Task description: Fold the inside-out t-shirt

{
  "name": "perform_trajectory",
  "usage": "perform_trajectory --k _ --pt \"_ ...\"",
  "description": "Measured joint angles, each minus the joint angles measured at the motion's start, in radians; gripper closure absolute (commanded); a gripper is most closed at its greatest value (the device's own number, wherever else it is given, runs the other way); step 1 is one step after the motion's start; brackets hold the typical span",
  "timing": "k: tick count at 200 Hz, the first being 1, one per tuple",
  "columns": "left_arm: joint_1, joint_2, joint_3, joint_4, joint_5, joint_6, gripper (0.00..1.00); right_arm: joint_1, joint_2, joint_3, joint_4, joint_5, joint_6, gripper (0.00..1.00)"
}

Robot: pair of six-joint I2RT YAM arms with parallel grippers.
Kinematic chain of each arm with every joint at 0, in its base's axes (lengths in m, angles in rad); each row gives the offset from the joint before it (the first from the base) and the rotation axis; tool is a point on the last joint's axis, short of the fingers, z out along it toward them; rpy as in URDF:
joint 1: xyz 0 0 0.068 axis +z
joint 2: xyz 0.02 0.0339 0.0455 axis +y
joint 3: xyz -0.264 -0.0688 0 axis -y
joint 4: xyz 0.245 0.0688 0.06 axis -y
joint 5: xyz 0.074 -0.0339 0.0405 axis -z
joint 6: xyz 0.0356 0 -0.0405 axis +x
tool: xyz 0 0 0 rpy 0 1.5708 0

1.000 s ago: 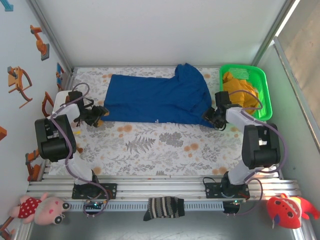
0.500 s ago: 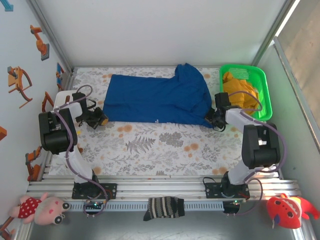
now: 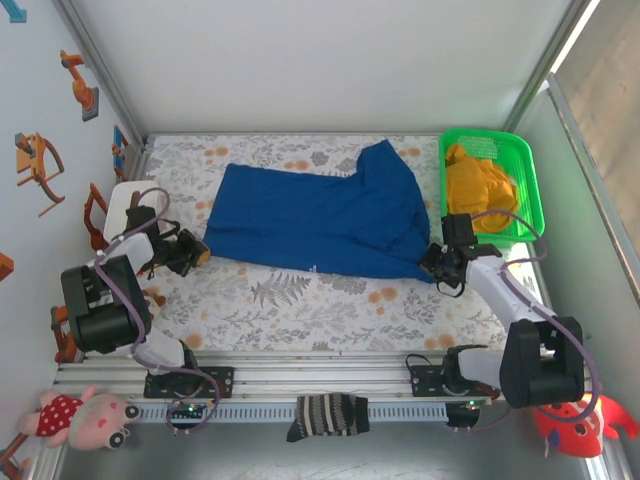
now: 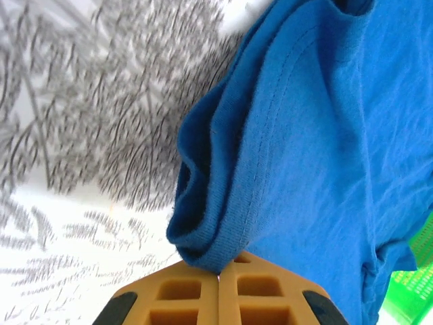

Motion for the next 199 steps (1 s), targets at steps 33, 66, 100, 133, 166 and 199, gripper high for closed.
perform_trajectory --k 33,66,100,133,166,199 --pt "0.02 -0.104 -0.076 -0.028 0.003 0.0 1.0 0.0 -0.07 -0.045 -0.07 -0.002 0.016 0.72" --pt "0.031 -0.171 -0.077 -0.085 -0.011 0.019 0.48 0.015 -0.151 -0.012 -0.133 -0.007 0.012 0.71" --pt "0.032 -0.252 -0.043 -0.166 -0.068 0.048 0.31 0.107 -0.118 0.134 -0.153 -0.032 0.0 0.69" --pt "0.032 -0.254 0.053 -0.194 -0.087 0.079 0.27 0.215 0.037 0.231 -0.1 -0.039 0.001 0.63" --pt "0.032 -0.234 0.116 -0.199 -0.084 0.098 0.27 0.254 0.199 0.24 -0.021 -0.053 0.026 0.6" --pt "0.031 -0.214 0.14 -0.206 -0.079 0.108 0.27 0.269 0.294 0.241 0.048 -0.055 0.066 0.61"
